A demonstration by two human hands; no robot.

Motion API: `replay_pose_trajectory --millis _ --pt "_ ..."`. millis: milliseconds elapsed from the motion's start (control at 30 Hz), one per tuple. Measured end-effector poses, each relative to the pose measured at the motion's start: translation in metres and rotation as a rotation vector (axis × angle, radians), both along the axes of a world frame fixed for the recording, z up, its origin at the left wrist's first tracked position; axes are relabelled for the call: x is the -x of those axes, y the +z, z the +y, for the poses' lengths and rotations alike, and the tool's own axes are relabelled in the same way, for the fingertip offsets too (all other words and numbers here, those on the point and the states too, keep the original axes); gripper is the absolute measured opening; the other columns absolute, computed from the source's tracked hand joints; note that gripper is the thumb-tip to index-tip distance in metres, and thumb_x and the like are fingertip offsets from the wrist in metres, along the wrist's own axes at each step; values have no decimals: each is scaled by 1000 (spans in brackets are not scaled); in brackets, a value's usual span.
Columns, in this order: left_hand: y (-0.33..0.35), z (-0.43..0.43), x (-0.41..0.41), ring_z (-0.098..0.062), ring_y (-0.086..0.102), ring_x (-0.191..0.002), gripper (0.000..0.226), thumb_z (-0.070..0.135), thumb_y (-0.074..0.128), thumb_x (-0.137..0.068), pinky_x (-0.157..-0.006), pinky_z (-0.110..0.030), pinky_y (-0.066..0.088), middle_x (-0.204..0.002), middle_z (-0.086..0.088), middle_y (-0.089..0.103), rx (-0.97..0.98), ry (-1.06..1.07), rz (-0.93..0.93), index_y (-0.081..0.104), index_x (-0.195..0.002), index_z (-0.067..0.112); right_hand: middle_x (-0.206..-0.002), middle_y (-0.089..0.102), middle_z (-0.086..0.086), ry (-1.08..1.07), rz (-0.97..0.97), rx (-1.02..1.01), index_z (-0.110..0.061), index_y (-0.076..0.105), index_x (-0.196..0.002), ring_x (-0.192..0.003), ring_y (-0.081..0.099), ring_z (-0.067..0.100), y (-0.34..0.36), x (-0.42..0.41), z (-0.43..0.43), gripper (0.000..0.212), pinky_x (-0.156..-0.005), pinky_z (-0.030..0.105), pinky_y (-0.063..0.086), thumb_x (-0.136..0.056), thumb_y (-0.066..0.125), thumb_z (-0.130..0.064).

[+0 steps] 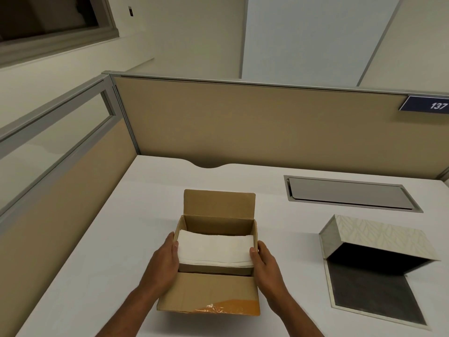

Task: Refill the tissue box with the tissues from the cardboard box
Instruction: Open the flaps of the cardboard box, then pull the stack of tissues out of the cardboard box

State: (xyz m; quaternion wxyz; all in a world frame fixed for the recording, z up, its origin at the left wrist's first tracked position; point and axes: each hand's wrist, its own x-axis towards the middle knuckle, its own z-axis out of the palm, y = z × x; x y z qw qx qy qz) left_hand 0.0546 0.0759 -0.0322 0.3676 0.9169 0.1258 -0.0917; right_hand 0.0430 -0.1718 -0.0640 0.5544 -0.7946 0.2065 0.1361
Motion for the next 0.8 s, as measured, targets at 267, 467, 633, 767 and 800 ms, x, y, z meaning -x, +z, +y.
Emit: replay_pose_trajectory --millis 267,467,633,767,800 --pt "5 -5 1 -21 18 -150 62 39 40 -99 -119 -33 13 -163 -1 17 -211 -107 -251 16 -154 21 -161 29 4 55 -168 380 -22 20 -153 -145 35 28 28 1 11 63 -117 46 35 -100 41 -48" --pt "8 -21 -8 -10 1 -151 63 46 39 -98 -116 -27 1 -165 8 6 -291 -424 -236 12 -154 31 -163 22 -8 278 -402 559 -30 27 -153 -149 24 15 57 -10 33 55 -119 33 25 -102 44 -40" --pt "9 -27 -18 -16 -1 -152 70 47 42 -98 -121 -33 4 -166 4 3 -363 -479 -20 7 -155 27 -166 14 3 659 -235 782 -20 18 -156 -153 11 24 53 -26 45 60 -123 39 5 -104 45 -31" --pt "4 -28 -21 -18 0 -152 70 50 40 -97 -121 -34 4 -166 3 7 -396 -479 -12 9 -155 25 -166 17 7 781 -130 868 -17 16 -156 -153 12 27 41 -41 46 66 -124 44 1 -102 48 -34" --pt "4 -29 -21 -18 1 -152 69 51 39 -97 -121 -34 4 -165 3 8 -404 -476 -20 10 -155 25 -166 17 7 799 -117 864 -17 15 -156 -153 12 27 40 -44 47 68 -124 45 1 -101 49 -35"
